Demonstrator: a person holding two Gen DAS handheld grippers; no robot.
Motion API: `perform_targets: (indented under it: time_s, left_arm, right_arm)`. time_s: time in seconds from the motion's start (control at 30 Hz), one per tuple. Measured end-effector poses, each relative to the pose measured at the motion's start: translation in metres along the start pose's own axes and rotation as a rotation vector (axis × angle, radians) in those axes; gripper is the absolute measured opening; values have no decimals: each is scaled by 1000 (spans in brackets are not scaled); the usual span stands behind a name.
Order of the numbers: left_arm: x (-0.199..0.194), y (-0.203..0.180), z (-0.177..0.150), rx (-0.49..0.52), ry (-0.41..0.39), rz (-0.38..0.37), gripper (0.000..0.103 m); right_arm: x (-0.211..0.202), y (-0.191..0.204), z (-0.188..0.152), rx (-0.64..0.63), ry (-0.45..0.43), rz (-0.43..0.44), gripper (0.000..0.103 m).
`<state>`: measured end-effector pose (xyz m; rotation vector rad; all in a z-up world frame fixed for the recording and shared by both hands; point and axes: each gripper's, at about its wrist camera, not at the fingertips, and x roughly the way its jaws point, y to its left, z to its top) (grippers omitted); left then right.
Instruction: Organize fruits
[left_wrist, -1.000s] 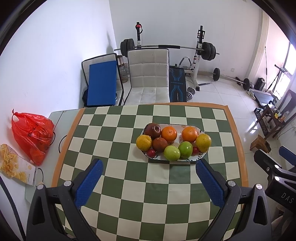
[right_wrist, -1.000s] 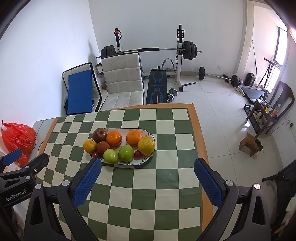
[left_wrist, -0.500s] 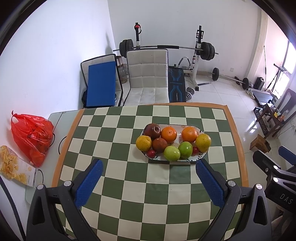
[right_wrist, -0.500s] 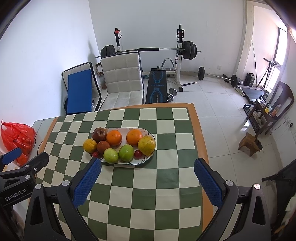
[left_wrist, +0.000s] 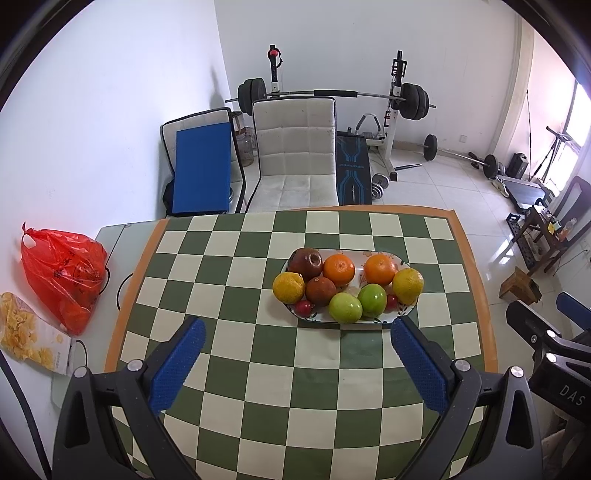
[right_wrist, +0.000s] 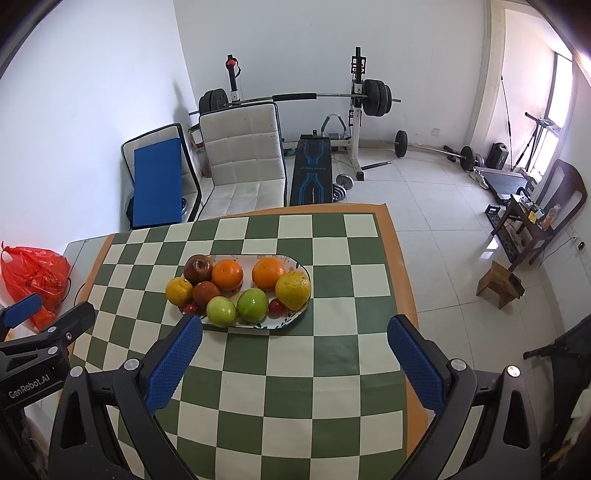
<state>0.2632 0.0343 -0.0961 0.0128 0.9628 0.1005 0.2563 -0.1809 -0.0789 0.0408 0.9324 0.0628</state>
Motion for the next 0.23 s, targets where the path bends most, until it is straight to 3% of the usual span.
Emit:
perform_targets:
  time_s: [0.23]
  left_arm:
    - [1,1,1,4,-2,-3,103]
  right_arm:
    - [2,0,0,0,5,2,102]
